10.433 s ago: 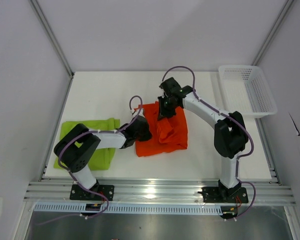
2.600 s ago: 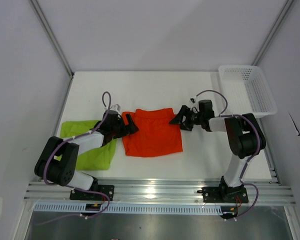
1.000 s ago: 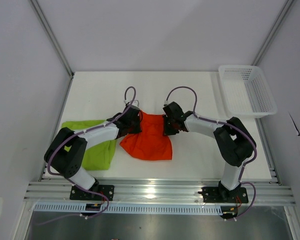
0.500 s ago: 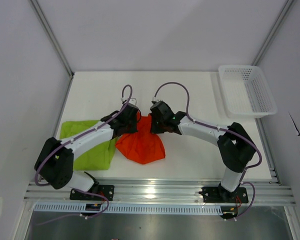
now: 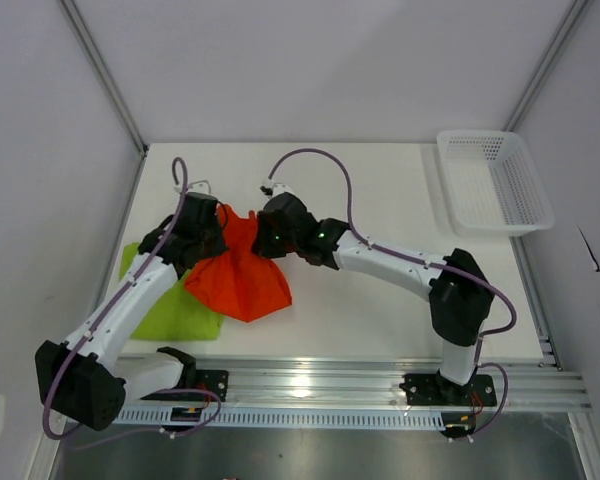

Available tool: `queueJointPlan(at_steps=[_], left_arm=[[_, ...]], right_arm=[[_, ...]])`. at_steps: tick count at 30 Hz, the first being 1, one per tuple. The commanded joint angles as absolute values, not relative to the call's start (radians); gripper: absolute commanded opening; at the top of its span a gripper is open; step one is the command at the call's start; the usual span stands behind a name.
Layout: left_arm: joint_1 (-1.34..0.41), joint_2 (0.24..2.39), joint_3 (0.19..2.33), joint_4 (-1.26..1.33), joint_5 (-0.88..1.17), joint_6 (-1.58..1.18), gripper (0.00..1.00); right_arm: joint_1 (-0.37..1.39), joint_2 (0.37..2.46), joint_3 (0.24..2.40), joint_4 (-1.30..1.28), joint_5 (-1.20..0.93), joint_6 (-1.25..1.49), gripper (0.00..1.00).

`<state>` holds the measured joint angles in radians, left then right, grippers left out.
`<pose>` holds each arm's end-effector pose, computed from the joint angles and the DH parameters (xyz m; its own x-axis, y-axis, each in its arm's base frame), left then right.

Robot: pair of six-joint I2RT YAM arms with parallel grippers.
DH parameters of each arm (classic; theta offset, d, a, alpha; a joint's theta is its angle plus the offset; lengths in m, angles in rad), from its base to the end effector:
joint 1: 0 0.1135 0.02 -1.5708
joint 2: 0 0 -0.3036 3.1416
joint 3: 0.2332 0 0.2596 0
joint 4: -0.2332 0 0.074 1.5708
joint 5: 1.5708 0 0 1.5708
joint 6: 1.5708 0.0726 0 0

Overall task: Fold and stack the shorts
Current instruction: Neatly place the folded shorts to the corner

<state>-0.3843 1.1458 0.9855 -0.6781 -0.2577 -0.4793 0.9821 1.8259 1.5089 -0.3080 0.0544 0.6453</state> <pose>0.2388 -0.0766 0.3018 -0.7060 -0.1955 -0.6807 -0.1364 0.9807 -0.1402 0.2665 0.3921 0.2998 -0.7443 -0.0332 -0.6670 -0.4485 0.7649 0.4623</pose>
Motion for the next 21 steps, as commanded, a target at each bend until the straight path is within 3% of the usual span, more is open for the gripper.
queueJointPlan(at_steps=[1, 13, 21], left_arm=[[-0.279, 1.097, 1.02, -0.765, -0.264, -0.465, 0.0], [0.176, 1.028, 1.04, -0.884, -0.232, -0.301, 0.0], [0.277, 1.06, 0.996, -0.838, -0.247, -0.31, 0.0]], right_arm=[[1.015, 1.907, 1.623, -0.197, 0.019, 0.676, 0.0], [1.173, 2.106, 1.773, -0.011, 0.086, 0.721, 0.0], [1.226, 2.177, 1.816, 0.063, 0.155, 0.695, 0.0]])
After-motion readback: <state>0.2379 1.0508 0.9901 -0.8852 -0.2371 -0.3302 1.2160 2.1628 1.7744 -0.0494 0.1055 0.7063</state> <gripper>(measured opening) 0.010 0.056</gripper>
